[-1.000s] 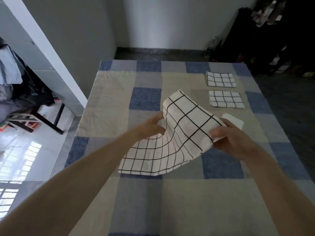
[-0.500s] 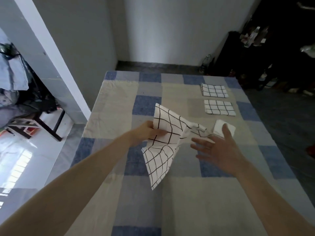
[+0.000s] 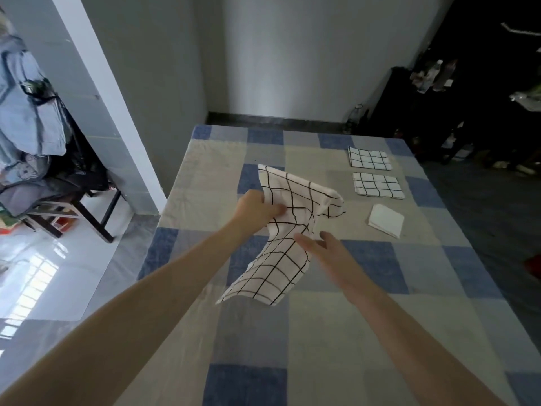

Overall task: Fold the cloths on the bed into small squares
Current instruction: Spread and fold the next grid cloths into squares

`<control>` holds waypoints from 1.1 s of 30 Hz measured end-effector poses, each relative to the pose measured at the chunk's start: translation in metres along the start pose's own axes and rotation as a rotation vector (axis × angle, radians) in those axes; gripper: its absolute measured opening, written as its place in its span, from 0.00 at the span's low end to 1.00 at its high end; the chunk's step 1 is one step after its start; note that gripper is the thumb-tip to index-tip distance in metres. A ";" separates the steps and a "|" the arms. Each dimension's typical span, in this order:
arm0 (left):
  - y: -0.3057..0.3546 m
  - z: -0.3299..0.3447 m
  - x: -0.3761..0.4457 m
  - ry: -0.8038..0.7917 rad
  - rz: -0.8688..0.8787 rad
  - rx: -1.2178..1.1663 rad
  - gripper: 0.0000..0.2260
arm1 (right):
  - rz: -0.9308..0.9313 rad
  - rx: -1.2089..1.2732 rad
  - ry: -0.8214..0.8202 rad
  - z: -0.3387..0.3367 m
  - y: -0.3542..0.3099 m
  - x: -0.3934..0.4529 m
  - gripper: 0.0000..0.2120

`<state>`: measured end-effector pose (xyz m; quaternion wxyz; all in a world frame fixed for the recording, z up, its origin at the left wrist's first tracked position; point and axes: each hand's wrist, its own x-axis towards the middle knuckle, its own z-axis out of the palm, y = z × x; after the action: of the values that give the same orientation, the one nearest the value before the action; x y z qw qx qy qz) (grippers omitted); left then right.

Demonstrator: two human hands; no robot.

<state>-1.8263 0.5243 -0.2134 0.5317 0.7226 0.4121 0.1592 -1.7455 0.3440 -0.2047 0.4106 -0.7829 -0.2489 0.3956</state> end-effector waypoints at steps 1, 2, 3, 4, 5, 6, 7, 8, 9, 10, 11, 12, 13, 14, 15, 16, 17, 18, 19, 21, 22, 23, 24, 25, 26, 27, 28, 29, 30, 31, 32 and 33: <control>0.003 0.000 -0.003 0.001 0.002 0.029 0.11 | -0.007 -0.018 0.025 0.000 0.001 0.001 0.38; 0.005 -0.001 -0.006 -0.003 0.002 0.062 0.10 | -0.036 -0.040 0.076 0.000 0.000 -0.001 0.29; 0.006 -0.001 -0.007 -0.015 0.008 0.090 0.10 | -0.068 -0.040 0.126 -0.001 0.001 -0.002 0.22; 0.007 -0.001 -0.009 -0.034 0.017 0.110 0.11 | -0.093 -0.025 0.162 -0.003 0.002 -0.002 0.24; 0.007 -0.001 -0.011 -0.057 0.021 0.128 0.13 | -0.115 0.011 0.188 -0.006 0.003 -0.003 0.25; 0.007 -0.001 -0.012 -0.077 0.018 0.146 0.14 | -0.130 0.061 0.219 -0.010 0.005 -0.002 0.24; 0.005 -0.001 -0.013 -0.094 0.014 0.154 0.13 | -0.142 0.120 0.243 -0.014 0.008 -0.002 0.21; 0.004 -0.001 -0.015 -0.114 0.015 0.151 0.12 | -0.138 0.156 0.255 -0.020 0.010 -0.002 0.19; 0.003 -0.001 -0.016 -0.136 0.014 0.123 0.11 | -0.131 0.171 0.265 -0.026 0.013 -0.002 0.17; 0.001 -0.001 -0.018 -0.162 0.009 0.081 0.07 | -0.113 0.167 0.269 -0.031 0.016 -0.003 0.17; -0.001 -0.001 -0.020 -0.184 0.003 0.039 0.05 | -0.103 0.172 0.263 -0.037 0.020 -0.003 0.17; -0.004 -0.001 -0.021 -0.204 -0.011 0.007 0.07 | -0.095 0.181 0.253 -0.043 0.024 -0.003 0.17; -0.006 0.000 -0.022 -0.217 -0.029 -0.018 0.10 | -0.085 0.196 0.244 -0.048 0.027 -0.003 0.17; -0.009 0.002 -0.023 -0.223 -0.047 -0.033 0.12 | -0.073 0.200 0.239 -0.053 0.031 -0.003 0.16; -0.012 0.004 -0.023 -0.236 -0.053 -0.046 0.12 | -0.055 0.201 0.226 -0.057 0.035 -0.002 0.16; -0.013 0.007 -0.023 -0.254 -0.056 -0.063 0.10 | -0.035 0.202 0.214 -0.062 0.037 -0.002 0.16; -0.015 0.012 -0.022 -0.267 -0.060 -0.071 0.07 | -0.014 0.207 0.201 -0.066 0.039 -0.001 0.16; -0.014 0.016 -0.022 -0.276 -0.064 -0.070 0.05 | 0.002 0.210 0.193 -0.070 0.042 0.000 0.16; -0.013 0.022 -0.021 -0.274 -0.069 -0.065 0.05 | 0.014 0.213 0.188 -0.074 0.044 0.001 0.16; -0.011 0.034 -0.017 -0.236 -0.102 -0.066 0.04 | 0.035 0.215 0.186 -0.083 0.048 0.003 0.16; -0.010 0.040 -0.016 -0.213 -0.118 -0.073 0.05 | 0.042 0.212 0.184 -0.089 0.049 0.004 0.15; -0.010 0.046 -0.014 -0.196 -0.124 -0.080 0.08 | 0.046 0.211 0.175 -0.095 0.052 0.005 0.15; -0.010 0.051 -0.013 -0.183 -0.136 -0.096 0.12 | 0.048 0.218 0.163 -0.101 0.053 0.007 0.14; -0.009 0.056 -0.011 -0.175 -0.151 -0.120 0.14 | 0.058 0.233 0.150 -0.107 0.055 0.009 0.12; -0.008 0.060 -0.010 -0.167 -0.160 -0.142 0.14 | 0.077 0.260 0.135 -0.114 0.056 0.012 0.11; -0.007 0.063 -0.008 -0.165 -0.165 -0.159 0.13 | 0.106 0.296 0.125 -0.120 0.058 0.017 0.10; -0.005 0.066 -0.006 -0.157 -0.166 -0.165 0.11 | 0.139 0.324 0.121 -0.126 0.060 0.022 0.10; -0.004 0.069 -0.004 -0.144 -0.162 -0.148 0.10 | 0.176 0.321 0.107 -0.131 0.061 0.027 0.10; -0.001 0.072 -0.002 -0.120 -0.160 -0.104 0.09 | 0.209 0.285 0.075 -0.136 0.060 0.033 0.11; 0.003 0.074 0.001 -0.091 -0.161 -0.029 0.08 | 0.235 0.239 0.035 -0.141 0.058 0.040 0.11; 0.008 0.076 0.004 -0.062 -0.168 0.042 0.08 | 0.252 0.204 -0.001 -0.146 0.053 0.048 0.10; 0.015 0.076 0.008 -0.039 -0.181 0.093 0.08 | 0.261 0.195 -0.028 -0.151 0.045 0.055 0.09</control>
<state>-1.7643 0.4805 -0.2301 0.5179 0.7092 0.4721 0.0771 -1.5874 0.2916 -0.2126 0.4262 -0.7594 -0.1112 0.4789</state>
